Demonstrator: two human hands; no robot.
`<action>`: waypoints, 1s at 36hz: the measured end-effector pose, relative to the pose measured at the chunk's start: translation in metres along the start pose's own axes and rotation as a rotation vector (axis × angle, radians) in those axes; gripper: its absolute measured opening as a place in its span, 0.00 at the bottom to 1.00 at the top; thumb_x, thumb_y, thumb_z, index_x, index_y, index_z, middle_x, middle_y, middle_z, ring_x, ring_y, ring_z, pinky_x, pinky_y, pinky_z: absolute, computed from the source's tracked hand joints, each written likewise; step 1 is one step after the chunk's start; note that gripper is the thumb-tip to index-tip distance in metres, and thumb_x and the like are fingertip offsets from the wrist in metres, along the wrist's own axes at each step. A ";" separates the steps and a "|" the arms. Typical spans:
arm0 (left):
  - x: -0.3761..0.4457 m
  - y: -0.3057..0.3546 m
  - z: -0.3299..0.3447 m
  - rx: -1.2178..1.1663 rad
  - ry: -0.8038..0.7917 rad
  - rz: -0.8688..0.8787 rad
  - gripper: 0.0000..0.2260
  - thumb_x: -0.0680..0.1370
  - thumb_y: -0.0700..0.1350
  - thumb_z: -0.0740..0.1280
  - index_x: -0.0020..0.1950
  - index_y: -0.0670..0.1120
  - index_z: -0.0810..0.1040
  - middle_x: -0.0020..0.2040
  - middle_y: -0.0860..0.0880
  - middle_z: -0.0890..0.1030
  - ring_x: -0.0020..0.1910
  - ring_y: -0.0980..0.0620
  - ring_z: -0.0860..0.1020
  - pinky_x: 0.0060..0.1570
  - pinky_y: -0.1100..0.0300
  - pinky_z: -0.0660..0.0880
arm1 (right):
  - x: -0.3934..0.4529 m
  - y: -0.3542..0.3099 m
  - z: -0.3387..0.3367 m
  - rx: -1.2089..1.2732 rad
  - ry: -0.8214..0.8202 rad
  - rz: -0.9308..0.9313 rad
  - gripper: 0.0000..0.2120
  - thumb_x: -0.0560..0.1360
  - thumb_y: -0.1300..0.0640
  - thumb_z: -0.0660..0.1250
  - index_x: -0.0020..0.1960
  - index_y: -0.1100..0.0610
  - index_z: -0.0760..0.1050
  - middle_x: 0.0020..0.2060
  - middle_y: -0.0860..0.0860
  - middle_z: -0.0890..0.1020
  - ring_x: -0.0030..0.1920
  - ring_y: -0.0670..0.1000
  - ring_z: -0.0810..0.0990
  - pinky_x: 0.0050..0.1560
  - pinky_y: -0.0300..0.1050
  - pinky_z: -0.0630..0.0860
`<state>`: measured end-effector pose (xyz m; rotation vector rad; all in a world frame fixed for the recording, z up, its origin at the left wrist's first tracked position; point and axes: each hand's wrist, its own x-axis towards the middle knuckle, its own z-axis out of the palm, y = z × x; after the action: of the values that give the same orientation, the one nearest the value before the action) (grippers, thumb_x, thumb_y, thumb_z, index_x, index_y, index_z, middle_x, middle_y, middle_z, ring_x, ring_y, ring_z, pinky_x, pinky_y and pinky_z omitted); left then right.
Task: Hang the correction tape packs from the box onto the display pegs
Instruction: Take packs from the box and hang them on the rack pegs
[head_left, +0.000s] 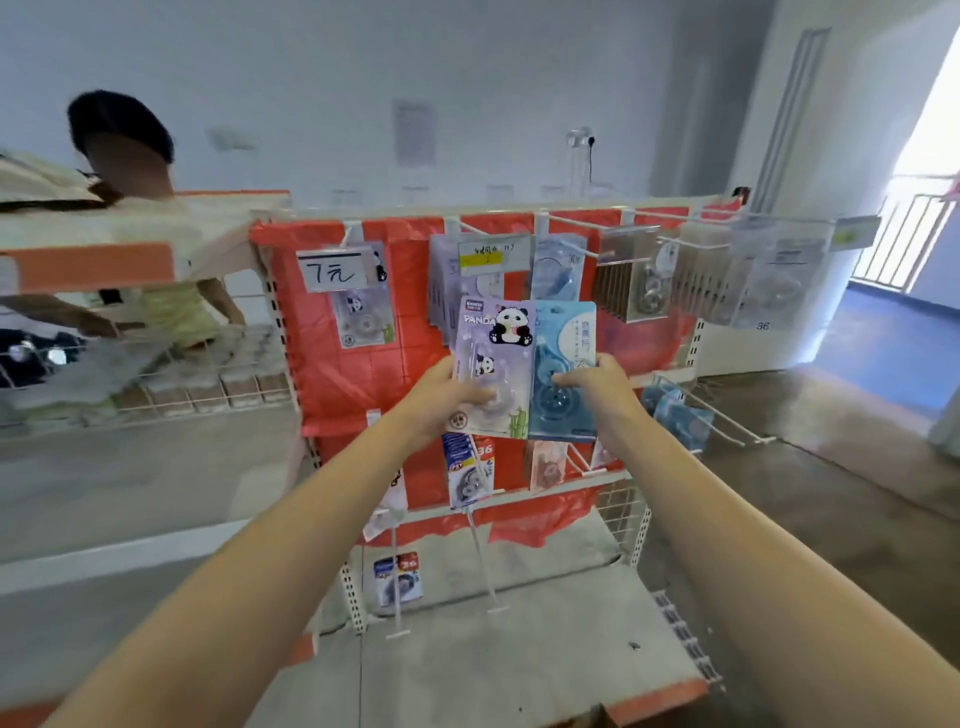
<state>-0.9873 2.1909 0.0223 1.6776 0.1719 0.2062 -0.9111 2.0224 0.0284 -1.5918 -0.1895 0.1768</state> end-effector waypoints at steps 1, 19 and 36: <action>-0.005 0.001 -0.002 0.006 0.001 0.000 0.12 0.75 0.29 0.66 0.50 0.45 0.73 0.46 0.47 0.80 0.44 0.52 0.79 0.46 0.61 0.76 | -0.006 -0.002 0.001 -0.001 0.000 0.000 0.17 0.73 0.67 0.68 0.57 0.59 0.66 0.51 0.53 0.75 0.44 0.46 0.72 0.38 0.42 0.65; -0.063 -0.020 -0.072 -0.228 0.242 0.057 0.29 0.78 0.47 0.66 0.77 0.48 0.57 0.75 0.49 0.63 0.73 0.45 0.62 0.66 0.43 0.64 | -0.058 -0.021 0.080 -0.089 -0.274 -0.134 0.14 0.73 0.74 0.66 0.46 0.56 0.70 0.47 0.51 0.78 0.43 0.45 0.77 0.41 0.34 0.72; -0.051 -0.009 -0.111 -0.226 0.482 0.126 0.33 0.75 0.50 0.70 0.76 0.50 0.59 0.75 0.48 0.65 0.73 0.45 0.64 0.67 0.35 0.63 | -0.002 -0.019 0.129 -0.113 -0.354 -0.097 0.24 0.72 0.69 0.70 0.66 0.64 0.68 0.59 0.57 0.79 0.59 0.55 0.78 0.55 0.46 0.75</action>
<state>-1.0631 2.2873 0.0240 1.3912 0.3886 0.7005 -0.9425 2.1482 0.0440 -1.6509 -0.5584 0.3782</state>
